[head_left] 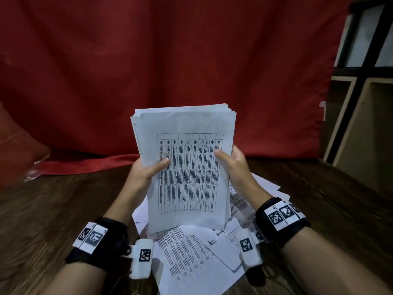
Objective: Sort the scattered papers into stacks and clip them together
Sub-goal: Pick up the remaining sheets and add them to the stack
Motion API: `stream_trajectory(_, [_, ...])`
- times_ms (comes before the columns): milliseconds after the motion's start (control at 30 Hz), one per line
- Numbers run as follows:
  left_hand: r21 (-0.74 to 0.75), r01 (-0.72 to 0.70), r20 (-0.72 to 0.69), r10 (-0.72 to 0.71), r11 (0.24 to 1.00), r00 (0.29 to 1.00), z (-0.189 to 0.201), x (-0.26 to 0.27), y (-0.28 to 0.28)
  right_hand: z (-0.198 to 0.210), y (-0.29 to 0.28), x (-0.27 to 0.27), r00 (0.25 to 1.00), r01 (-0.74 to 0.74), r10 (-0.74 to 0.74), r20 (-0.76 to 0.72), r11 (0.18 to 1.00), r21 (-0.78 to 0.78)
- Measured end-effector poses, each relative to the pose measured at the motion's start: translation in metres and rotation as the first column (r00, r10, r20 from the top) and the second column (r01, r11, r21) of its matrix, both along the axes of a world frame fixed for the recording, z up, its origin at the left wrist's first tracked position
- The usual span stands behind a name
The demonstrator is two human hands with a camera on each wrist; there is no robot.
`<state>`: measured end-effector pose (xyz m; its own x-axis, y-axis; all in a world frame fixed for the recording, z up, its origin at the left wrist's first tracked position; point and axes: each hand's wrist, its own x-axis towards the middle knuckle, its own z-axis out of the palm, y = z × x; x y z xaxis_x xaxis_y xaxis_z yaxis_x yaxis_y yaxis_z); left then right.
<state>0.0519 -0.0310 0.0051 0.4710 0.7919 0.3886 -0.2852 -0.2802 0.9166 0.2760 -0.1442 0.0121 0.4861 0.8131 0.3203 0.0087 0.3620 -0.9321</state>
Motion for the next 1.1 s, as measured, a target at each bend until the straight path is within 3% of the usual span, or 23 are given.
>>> stream_trajectory(233, [0.028,-0.055,0.033,0.054,0.998,0.998,0.012,-0.001,-0.001,0.016,0.001,0.001,1.000,0.000,0.000,0.002,0.993,0.114])
stream_trajectory(367, [0.034,-0.027,-0.118,0.031,0.999,0.993,0.000,-0.003,-0.002,-0.002,0.009,0.010,0.993,-0.003,0.011,0.119,0.998,-0.065])
stream_trajectory(500, [0.039,-0.160,-0.075,0.163,0.986,0.984,0.000,-0.006,0.001,-0.013,0.013,0.034,0.964,-0.039,0.091,0.249,0.977,-0.208])
stream_trajectory(567, [0.069,-0.235,-0.066,0.239,0.970,0.969,0.004,-0.015,0.012,-0.021,0.015,0.054,0.882,0.048,0.121,0.456,0.939,-0.340])
stream_trajectory(667, [0.016,-0.308,0.009,0.308,0.951,0.951,0.014,-0.037,0.025,-0.038,0.015,0.080,0.561,0.231,0.353,0.749,0.802,-0.551])
stream_trajectory(733, [0.024,-0.345,0.071,0.342,0.938,0.937,0.019,-0.052,0.027,-0.048,0.017,0.080,0.368,0.276,0.492,0.789,0.752,-0.598])
stream_trajectory(833, [0.021,-0.360,0.141,0.354,0.933,0.925,0.021,-0.073,0.032,-0.056,0.031,0.065,0.213,0.266,0.587,0.781,0.734,-0.625])
stream_trajectory(900, [0.020,-0.383,0.145,0.376,0.923,0.915,0.020,-0.083,0.038,-0.061,0.046,0.057,0.193,0.235,0.609,0.769,0.733,-0.639])
stream_trajectory(1100, [-0.018,-0.469,0.130,0.467,0.883,0.875,0.015,-0.101,0.049,-0.062,0.087,0.042,0.254,0.144,0.668,0.700,0.689,-0.710])
